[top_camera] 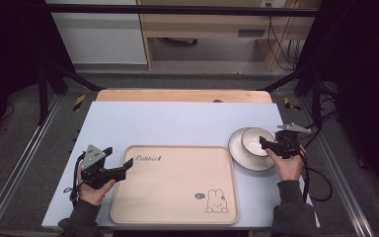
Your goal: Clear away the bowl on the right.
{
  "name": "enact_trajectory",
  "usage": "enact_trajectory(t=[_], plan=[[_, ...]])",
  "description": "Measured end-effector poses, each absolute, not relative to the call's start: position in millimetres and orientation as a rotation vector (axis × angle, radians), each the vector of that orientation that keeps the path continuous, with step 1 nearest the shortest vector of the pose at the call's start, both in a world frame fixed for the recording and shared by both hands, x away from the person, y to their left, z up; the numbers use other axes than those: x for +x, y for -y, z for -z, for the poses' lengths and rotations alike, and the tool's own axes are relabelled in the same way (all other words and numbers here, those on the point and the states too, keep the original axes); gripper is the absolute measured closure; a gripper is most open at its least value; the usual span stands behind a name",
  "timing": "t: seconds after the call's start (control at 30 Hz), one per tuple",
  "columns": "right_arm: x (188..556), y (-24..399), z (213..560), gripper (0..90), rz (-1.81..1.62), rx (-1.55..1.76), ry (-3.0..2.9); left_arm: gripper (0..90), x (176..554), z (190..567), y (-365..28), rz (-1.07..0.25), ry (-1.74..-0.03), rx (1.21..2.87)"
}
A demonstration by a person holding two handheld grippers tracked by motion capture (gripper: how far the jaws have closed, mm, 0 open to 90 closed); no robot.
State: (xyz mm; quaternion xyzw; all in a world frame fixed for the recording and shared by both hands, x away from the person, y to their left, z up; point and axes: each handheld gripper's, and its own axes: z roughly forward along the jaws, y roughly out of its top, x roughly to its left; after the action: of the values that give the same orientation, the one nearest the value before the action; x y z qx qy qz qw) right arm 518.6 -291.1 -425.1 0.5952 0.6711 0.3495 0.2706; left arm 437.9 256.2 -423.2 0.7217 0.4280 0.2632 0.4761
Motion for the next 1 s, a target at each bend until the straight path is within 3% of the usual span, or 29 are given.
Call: enact_trajectory(t=[0.57,1.0], plan=[[526.5,298.0,438.3,60.0,-0.869,1.712,-1.87,13.5,439.1,424.9,-256.0,-0.64,-1.053,1.767],[531.5,301.7,443.9,71.9,-0.819,1.784,-1.889,13.6,439.6,425.5,-256.4,-0.638,-1.057,1.77]])
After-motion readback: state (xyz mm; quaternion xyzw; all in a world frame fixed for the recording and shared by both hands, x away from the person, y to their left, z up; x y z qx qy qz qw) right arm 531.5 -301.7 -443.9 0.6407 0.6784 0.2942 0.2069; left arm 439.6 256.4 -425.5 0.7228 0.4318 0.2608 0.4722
